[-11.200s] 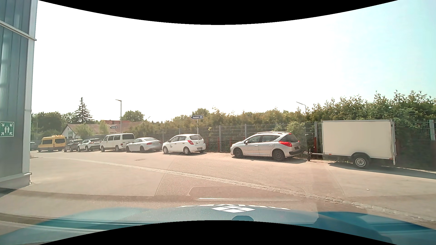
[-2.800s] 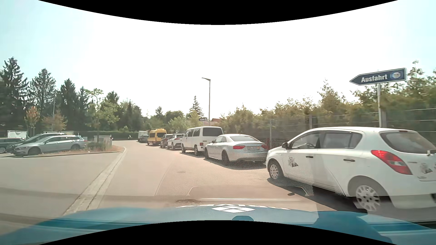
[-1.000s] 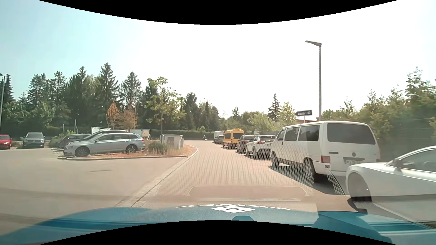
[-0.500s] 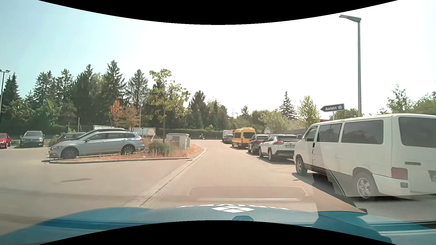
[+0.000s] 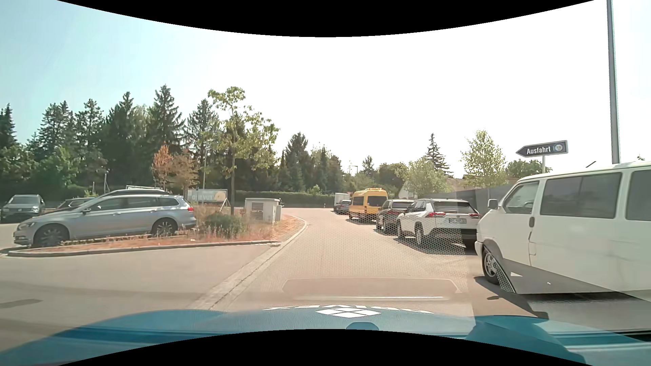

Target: Follow the waypoints while adhering to traffic rules and regulations

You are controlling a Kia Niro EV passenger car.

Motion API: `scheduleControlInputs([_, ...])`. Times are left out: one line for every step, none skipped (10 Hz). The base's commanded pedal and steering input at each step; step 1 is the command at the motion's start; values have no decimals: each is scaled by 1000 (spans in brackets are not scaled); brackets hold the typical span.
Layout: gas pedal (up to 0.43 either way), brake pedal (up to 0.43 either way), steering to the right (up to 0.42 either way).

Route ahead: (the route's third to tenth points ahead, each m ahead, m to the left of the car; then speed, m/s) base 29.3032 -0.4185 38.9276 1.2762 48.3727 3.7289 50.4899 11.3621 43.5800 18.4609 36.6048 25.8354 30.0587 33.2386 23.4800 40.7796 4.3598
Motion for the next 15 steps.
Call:
scheduleControlInputs([157,0,-4])
scheduleControlInputs([157,0,-4])
scheduleControlInputs([157,0,-4])
scheduleControlInputs([157,0,-4])
scheduleControlInputs([157,0,-4])
scheduleControlInputs([157,0,-4])
scheduleControlInputs([157,0,-3])
scheduleControlInputs([157,0,-3])
scheduleControlInputs([157,0,-3])
scheduleControlInputs([157,0,-3])
scheduleControlInputs([157,0,-3])
scheduleControlInputs([157,0,0])
scheduleControlInputs([157,0,3])
scheduleControlInputs([157,0,3])
scheduleControlInputs([157,0,2])
